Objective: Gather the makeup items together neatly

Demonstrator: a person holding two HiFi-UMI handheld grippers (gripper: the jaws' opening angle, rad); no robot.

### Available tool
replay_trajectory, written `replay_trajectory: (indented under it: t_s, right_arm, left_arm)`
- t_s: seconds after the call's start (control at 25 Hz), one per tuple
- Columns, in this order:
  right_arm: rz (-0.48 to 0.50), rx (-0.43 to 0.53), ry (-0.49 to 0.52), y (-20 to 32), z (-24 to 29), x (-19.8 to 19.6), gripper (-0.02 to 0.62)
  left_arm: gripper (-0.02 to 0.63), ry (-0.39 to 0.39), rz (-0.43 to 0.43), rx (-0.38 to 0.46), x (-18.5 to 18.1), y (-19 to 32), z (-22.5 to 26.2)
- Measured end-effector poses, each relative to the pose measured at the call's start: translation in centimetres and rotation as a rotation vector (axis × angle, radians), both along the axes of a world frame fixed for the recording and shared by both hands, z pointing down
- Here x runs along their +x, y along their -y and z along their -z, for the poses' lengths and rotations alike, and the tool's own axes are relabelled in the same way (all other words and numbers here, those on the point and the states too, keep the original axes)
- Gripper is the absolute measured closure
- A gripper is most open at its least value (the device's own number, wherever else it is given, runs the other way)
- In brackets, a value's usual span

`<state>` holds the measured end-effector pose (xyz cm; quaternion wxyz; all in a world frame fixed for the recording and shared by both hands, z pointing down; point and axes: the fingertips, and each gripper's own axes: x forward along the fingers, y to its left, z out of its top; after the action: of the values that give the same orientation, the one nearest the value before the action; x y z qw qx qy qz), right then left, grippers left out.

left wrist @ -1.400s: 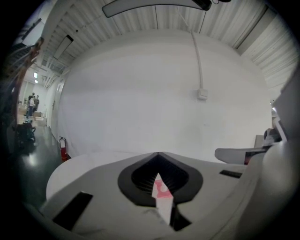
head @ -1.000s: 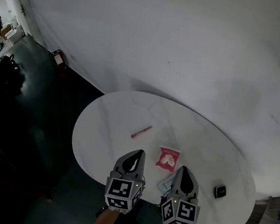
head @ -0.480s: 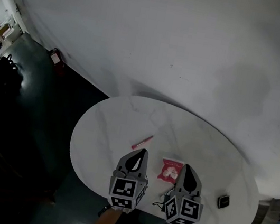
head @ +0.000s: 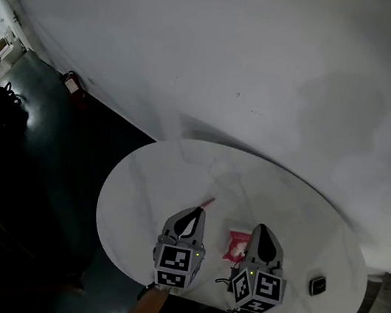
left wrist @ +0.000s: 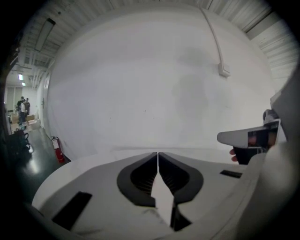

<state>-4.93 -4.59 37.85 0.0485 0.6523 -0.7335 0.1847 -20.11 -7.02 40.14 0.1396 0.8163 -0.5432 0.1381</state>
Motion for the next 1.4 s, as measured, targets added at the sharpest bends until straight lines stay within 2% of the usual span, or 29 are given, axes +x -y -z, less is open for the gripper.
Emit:
replay_trajectory:
  t_s: [0.32,0.8,1.0,1.4]
  right_arm:
    - [0.003,-0.029,0.010,0.8,-1.3,-0.5,0.594]
    - [0.009,-0.064,0.025,0.5,-2.4,0.1,0.592]
    - [0.036,-0.082,0.030,1.0,-2.7,-0.4,0.592]
    - [0.087,-0.121,0.046,0.9,-4.1,-1.6,0.592]
  left_arm:
    - [0.558,0.059,-0.048,-0.064,-0.2,1.0,-2.7]
    - [0.483,0.142,-0.143,-0.152,0.1,1.8,-6.3]
    - [0.483,0.218,-0.193,-0.170,0.0,2.1,-7.1]
    - [0.483,0.295,-0.332,-0.217,0.4,2.3,-9.8]
